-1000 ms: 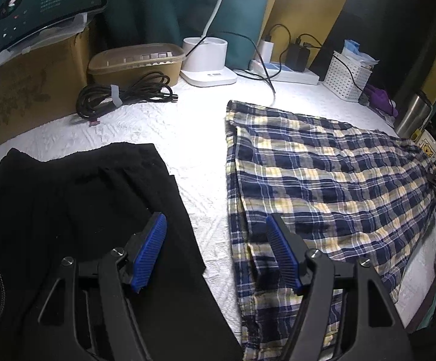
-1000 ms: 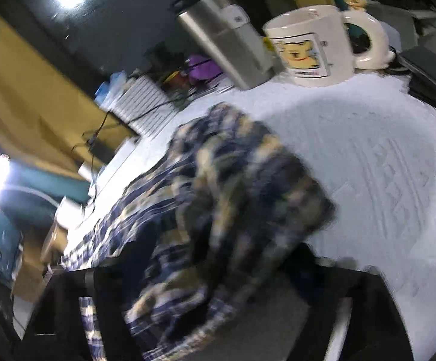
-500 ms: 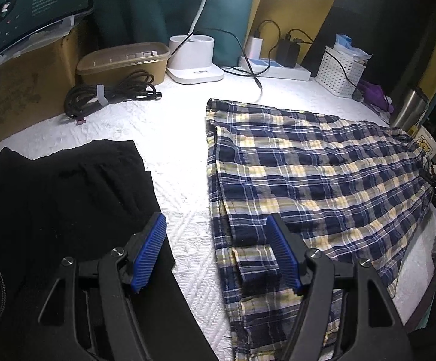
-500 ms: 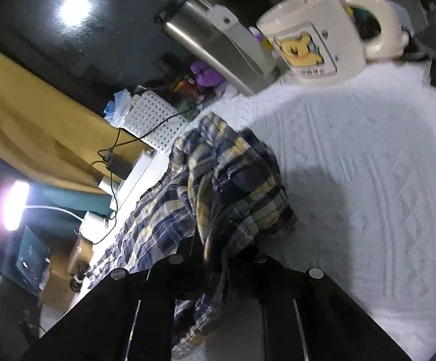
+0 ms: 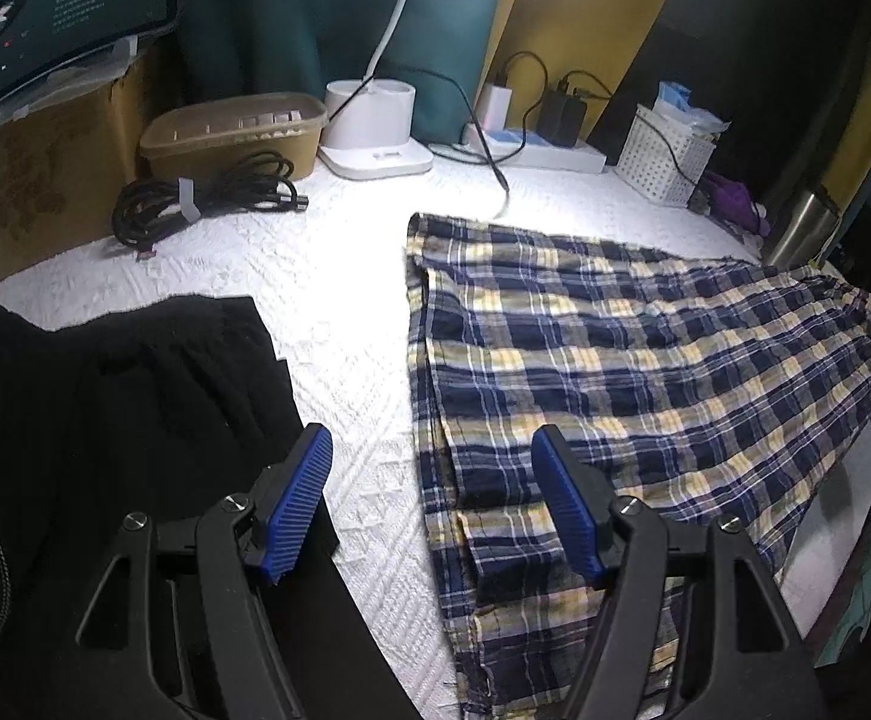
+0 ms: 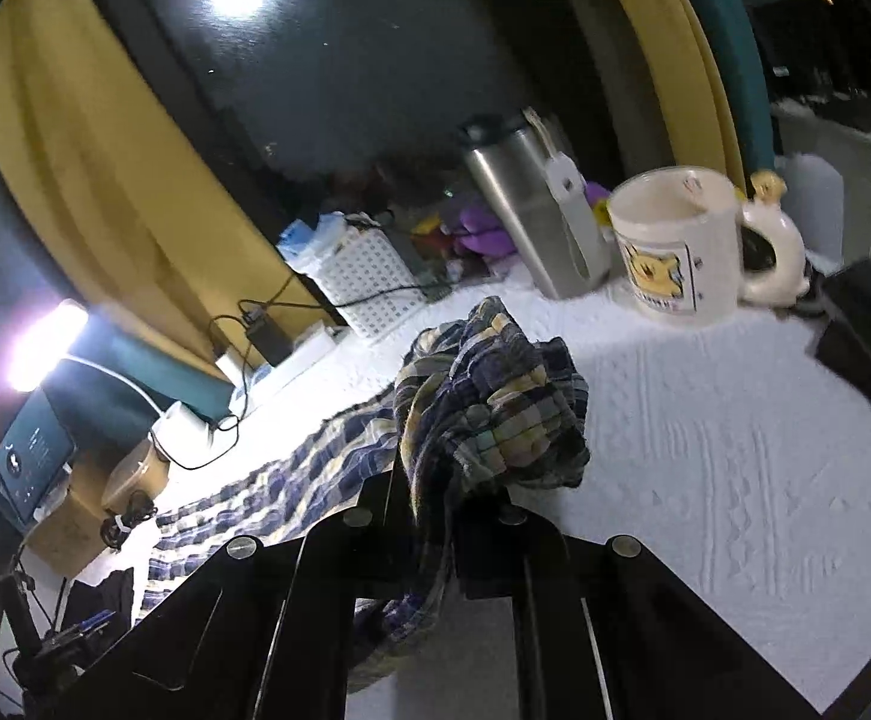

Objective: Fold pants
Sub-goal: 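Grasp the plaid pants with the right gripper and lift them up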

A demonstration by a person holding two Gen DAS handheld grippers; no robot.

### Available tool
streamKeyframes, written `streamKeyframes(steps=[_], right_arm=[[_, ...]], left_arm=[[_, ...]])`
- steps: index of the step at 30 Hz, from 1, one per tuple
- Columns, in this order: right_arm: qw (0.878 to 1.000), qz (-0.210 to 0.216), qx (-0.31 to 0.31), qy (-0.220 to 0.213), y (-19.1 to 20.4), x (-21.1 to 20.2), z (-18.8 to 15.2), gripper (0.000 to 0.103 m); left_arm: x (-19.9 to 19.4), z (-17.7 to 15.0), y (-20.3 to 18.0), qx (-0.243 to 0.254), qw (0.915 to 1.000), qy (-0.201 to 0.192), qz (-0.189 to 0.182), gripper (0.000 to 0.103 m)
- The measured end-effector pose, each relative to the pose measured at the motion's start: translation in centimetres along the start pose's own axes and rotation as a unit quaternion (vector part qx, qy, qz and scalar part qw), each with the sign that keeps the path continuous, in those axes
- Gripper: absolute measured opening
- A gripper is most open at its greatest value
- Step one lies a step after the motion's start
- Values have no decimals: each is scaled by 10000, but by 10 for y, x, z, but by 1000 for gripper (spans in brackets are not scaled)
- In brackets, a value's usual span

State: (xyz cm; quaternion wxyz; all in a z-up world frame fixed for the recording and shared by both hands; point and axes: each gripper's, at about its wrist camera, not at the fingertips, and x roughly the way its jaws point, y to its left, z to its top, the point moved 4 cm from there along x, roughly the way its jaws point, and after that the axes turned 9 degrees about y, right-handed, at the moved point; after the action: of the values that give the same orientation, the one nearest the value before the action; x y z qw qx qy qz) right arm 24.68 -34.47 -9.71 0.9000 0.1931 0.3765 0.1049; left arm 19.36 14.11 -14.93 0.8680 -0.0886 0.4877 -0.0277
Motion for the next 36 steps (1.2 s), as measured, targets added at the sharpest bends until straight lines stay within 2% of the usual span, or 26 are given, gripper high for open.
streamKeyframes(steps=[11,22,29,36], right_arm=[[9969,-69,-724,-306,69,-23,7,10],[9879,135,-1518,-297,154,-28,-3,10],[9797,384,-1964,-122,210,-8,-23,10],[9716,666,-2244,334,257,40,-54,10]], left_arm=[[-19,10,17,114,9992,-363,-156,69],[-26,10,35,70,9974,-599,-405,69],[-33,7,54,94,9974,-625,-359,69],[-39,3,76,99,9976,-635,-242,69]])
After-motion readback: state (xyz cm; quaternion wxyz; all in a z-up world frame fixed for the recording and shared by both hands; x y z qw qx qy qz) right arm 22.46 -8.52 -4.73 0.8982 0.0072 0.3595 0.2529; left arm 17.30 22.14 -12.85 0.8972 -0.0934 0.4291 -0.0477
